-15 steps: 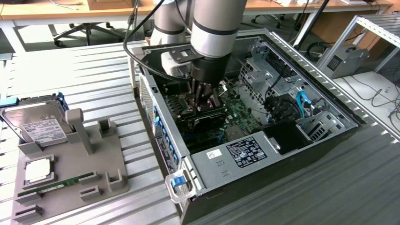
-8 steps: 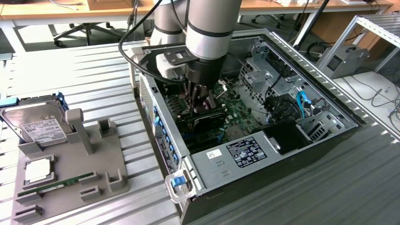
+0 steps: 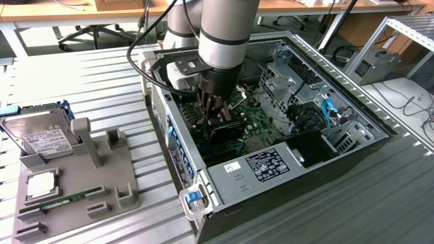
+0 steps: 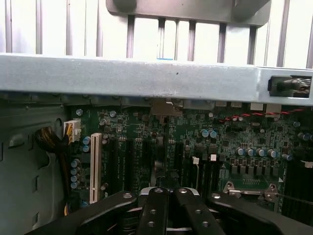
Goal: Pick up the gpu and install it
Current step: 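Press down on the gpu until it lock into place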
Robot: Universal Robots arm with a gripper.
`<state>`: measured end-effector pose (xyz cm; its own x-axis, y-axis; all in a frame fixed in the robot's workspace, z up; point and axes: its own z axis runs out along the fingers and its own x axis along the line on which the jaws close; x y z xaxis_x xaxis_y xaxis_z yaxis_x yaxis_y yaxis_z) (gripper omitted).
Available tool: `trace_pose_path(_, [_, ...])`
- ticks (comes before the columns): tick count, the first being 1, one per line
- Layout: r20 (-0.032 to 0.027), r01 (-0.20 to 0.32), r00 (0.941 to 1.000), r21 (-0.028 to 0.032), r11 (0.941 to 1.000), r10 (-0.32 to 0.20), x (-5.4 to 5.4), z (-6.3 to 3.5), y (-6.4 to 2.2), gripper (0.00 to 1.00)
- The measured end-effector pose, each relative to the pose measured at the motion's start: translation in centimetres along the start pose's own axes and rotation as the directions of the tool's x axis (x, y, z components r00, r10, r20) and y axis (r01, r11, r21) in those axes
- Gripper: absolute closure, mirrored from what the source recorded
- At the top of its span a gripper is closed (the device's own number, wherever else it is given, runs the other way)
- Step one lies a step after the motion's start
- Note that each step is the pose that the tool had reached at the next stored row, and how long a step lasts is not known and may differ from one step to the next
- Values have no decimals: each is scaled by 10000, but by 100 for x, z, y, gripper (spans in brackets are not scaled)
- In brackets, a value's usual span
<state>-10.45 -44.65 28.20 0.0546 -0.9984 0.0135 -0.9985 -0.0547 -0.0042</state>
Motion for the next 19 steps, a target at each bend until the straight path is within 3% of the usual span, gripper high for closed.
trace_pose_path(19, [-20, 0, 10000, -3, 10000, 0, -10, 128, 65, 89])
